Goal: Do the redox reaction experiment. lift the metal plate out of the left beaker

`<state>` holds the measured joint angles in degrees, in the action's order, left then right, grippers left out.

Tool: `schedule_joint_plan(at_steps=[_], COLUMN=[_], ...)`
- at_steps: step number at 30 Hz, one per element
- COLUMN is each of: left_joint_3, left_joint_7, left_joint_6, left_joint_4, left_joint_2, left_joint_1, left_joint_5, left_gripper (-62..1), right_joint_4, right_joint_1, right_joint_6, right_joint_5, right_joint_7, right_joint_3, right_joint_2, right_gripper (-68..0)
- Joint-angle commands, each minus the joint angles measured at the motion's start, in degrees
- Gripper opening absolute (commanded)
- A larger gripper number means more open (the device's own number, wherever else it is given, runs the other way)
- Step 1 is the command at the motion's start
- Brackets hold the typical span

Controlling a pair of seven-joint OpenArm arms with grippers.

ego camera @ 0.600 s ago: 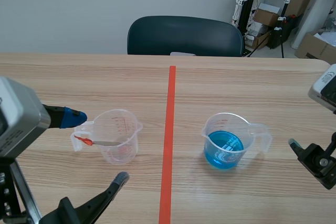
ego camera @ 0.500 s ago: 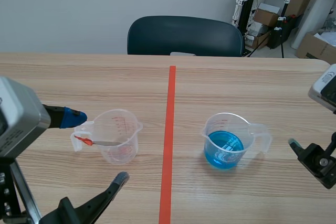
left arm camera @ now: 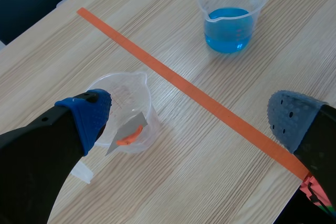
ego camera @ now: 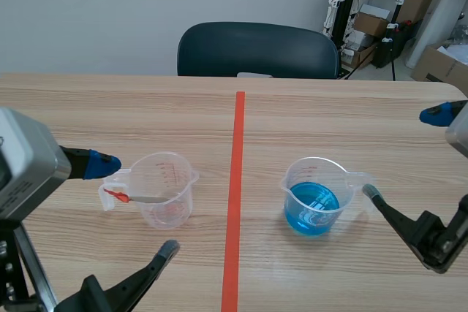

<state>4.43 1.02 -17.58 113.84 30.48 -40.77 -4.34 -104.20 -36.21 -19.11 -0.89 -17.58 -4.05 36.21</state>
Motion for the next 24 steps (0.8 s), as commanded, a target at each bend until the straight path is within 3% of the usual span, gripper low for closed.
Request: schedule_joint_plan(at_steps=[1, 6, 15, 18, 21, 24], left_joint_3=[-0.15, -0.15, -0.15, -0.17, -0.22, -0.85], left_joint_7=[-0.74, -0.74, 0.02, 0.48, -0.15, -1.29], left_joint_6=[0.31, 0.31, 0.35, 0.63, 3.96, 6.91], left_joint_4=[0.44, 0.44, 0.44, 0.44, 0.44, 0.44], left_joint_2=[-0.44, -0.44, -0.44, -0.44, -0.46, -0.46], left_joint_1=[-0.15, -0.15, -0.15, -0.50, -1.46, -3.15], left_joint_5=[-0.17, -0.17, -0.26, -3.76, -8.11, -9.68], left_gripper=[1.4, 1.4, 1.4, 1.4, 1.4, 1.4], right_joint_4=[-0.81, -0.81, -0.81, -0.81, -0.81, -0.81], right_joint_1=[-0.37, -2.43, -3.82, -3.89, -4.17, -5.03], right_joint_6=[1.64, 4.98, 5.51, 7.91, 8.22, 8.17], right_joint_5=[-0.39, -0.39, 1.27, 1.97, 1.99, 1.97], right_joint_7=[-1.92, -4.92, -6.38, -6.38, -6.93, -8.28], right_joint_3=[-0.37, -0.37, -0.37, -0.37, -0.37, -0.37], right_joint_2=[1.22, 1.73, 1.75, 1.75, 1.75, 2.62], right_gripper=[-0.8, -0.8, -0.8, -0.8, -0.8, -0.8])
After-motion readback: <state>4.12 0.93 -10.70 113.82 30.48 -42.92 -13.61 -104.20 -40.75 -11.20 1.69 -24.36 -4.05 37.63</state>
